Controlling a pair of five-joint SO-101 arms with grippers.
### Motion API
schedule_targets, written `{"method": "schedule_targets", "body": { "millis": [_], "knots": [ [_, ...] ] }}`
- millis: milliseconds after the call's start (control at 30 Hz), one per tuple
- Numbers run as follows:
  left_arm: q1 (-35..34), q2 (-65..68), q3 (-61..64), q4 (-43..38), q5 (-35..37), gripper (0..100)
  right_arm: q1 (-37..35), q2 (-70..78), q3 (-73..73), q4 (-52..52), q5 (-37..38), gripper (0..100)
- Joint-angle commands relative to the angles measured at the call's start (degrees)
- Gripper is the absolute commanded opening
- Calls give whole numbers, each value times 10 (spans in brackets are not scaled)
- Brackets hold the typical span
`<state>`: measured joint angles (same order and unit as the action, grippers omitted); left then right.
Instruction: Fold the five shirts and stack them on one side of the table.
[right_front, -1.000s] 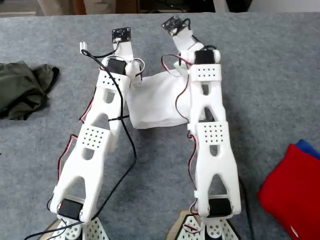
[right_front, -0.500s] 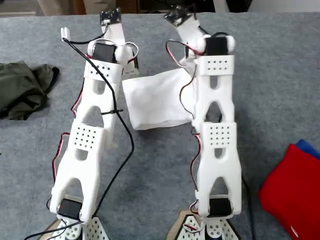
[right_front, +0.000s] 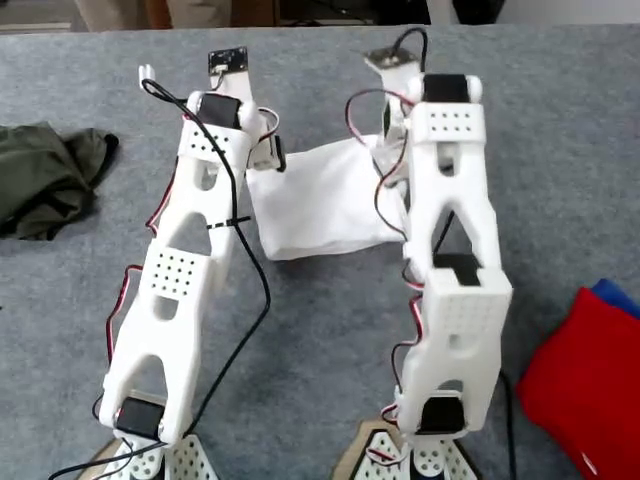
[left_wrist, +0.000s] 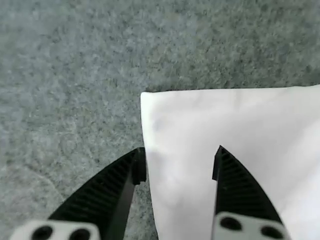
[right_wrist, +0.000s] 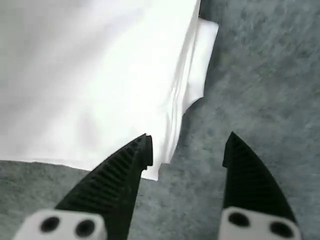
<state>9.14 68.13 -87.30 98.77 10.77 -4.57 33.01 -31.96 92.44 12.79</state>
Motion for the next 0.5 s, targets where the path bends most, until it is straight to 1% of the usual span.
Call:
{"method": "schedule_targets", "body": {
  "millis": [0, 133, 233, 400, 467],
  "knots": [
    [4, 0, 5, -25, 6, 225, -22, -58, 103, -62, -17, 239],
    [11, 21, 11, -38, 6, 225, -27, -58, 186, -122, -43, 239],
    [16, 34, 12, -38, 6, 225, -24, -58, 223, -159, -47, 239],
    [19, 44, 15, -38, 6, 221, -24, -31, 242, -175, -45, 239],
    [20, 50, 14, -39, 6, 189, -24, -1, 240, -173, -45, 236]
  ]
}}
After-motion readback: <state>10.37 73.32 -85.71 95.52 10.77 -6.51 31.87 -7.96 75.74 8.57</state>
